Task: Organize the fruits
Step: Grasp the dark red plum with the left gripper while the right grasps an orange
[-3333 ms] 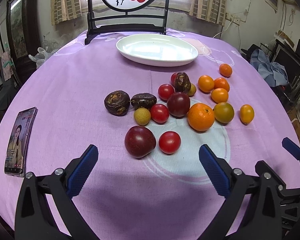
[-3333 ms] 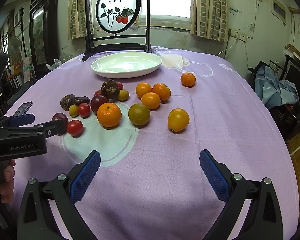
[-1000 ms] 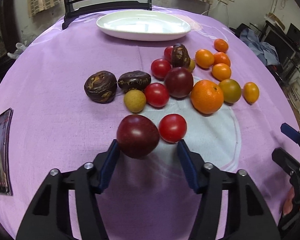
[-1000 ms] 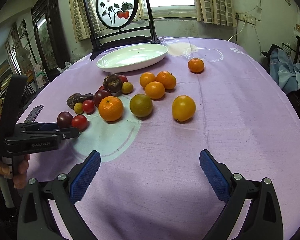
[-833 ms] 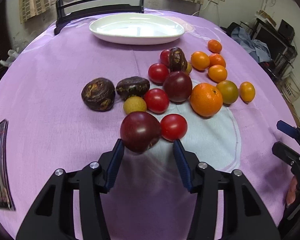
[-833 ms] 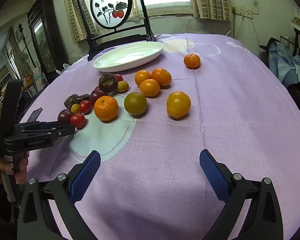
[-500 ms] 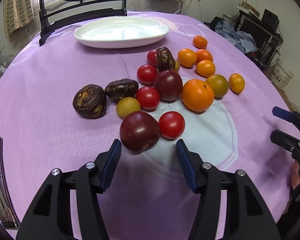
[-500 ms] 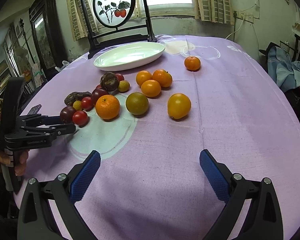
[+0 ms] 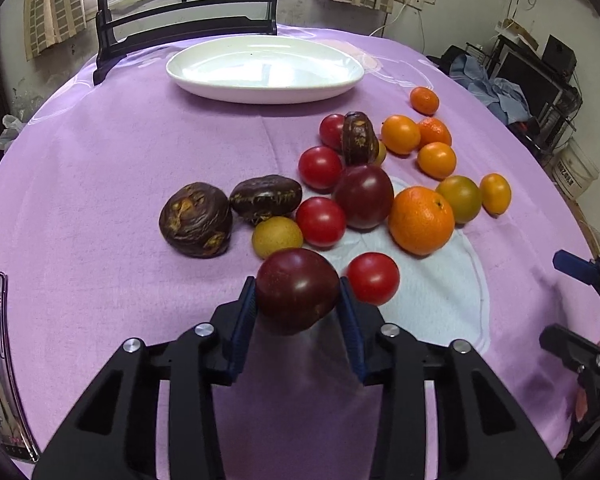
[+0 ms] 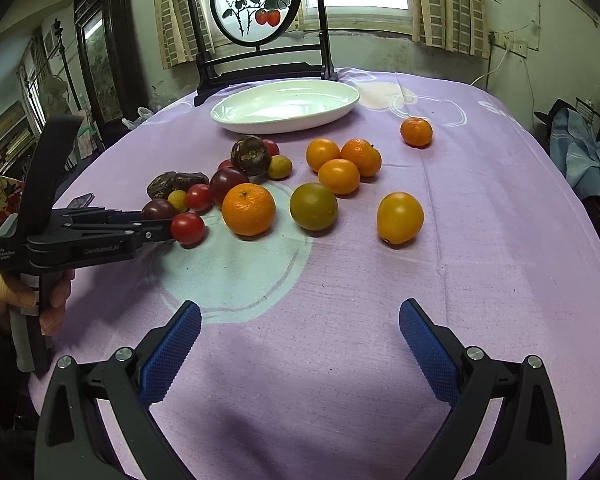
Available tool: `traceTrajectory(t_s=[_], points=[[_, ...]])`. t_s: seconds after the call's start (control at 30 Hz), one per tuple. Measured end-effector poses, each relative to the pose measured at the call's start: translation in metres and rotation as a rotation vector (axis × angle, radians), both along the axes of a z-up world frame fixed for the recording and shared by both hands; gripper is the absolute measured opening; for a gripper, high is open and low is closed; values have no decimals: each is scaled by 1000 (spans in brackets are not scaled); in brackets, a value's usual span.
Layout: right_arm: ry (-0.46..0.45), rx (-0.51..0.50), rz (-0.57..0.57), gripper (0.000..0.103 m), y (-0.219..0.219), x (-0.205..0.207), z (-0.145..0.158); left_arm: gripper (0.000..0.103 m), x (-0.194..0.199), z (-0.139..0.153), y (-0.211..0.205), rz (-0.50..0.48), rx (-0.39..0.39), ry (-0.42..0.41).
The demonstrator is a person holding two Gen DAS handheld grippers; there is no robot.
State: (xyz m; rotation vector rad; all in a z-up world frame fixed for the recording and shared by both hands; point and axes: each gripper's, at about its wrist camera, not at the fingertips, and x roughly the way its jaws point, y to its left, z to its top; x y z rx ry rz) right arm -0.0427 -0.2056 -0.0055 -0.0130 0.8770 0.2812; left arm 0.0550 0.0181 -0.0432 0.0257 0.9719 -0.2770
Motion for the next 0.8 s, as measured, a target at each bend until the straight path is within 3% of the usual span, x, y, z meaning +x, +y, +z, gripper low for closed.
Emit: traceTrajectory(t_s=[0.07,0.37,0.53,0.7,0.8], points=[[0,-5,-10,100,-3,0,0,38,0,0,-3,2,16,-10],[55,-138,-112,100,-31,37,-18,38,-34,20,9,-20,-107,-27],[126,-90,-106,99,-42,79,-31,38,-46,21,5,-51,-132,-28],[124,-110,-114,82,-37,104,-34,38,-49,16,6,-47,-136,-10],[118,-89,-112,56,-36,112,-32,38,-49,18,9,-41,-132,-16]])
